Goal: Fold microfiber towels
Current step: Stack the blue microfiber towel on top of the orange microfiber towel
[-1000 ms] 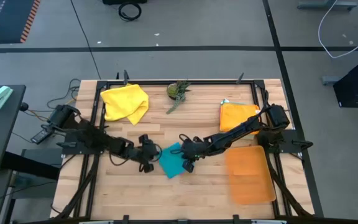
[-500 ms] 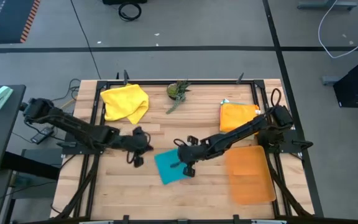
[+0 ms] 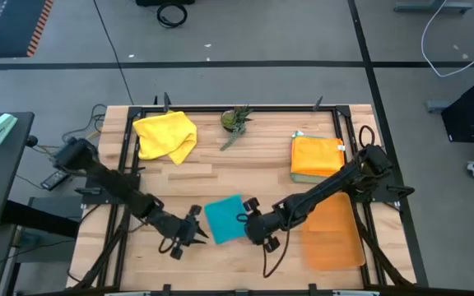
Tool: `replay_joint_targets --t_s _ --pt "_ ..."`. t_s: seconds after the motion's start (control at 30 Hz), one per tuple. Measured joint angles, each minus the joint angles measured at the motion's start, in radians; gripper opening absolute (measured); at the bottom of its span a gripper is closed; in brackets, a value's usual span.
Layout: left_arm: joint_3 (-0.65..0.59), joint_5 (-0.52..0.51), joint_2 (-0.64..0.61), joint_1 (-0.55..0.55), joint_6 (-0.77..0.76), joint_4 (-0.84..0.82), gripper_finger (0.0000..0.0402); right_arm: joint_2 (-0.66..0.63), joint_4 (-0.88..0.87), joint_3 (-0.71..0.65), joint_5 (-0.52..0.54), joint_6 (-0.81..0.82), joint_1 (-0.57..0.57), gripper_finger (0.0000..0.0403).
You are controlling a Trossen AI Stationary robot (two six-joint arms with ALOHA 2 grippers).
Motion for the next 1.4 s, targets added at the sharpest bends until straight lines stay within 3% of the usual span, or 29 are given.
replay_joint_targets --t_s 0.2,0.43,0.8,1.4 --pt "0.073 -0.001 0.155 0.000 0.071 0.005 0.0185 0.001 0.018 0.000 -0.021 0.004 0.021 0.0202" --pt "0.156 -0.002 0.235 0.005 0.191 -0.029 0.0244 0.036 0.038 0.000 -0.048 0.015 0.010 0.0220" --pt "0.171 0.000 0.253 0.084 0.040 -0.132 0.0234 0.037 0.076 -0.029 -0.126 0.030 -0.019 0.0220" --pt "0.174 0.038 0.249 0.114 -0.016 -0.190 0.0221 0.032 0.230 -0.185 -0.159 0.145 -0.111 0.0213"
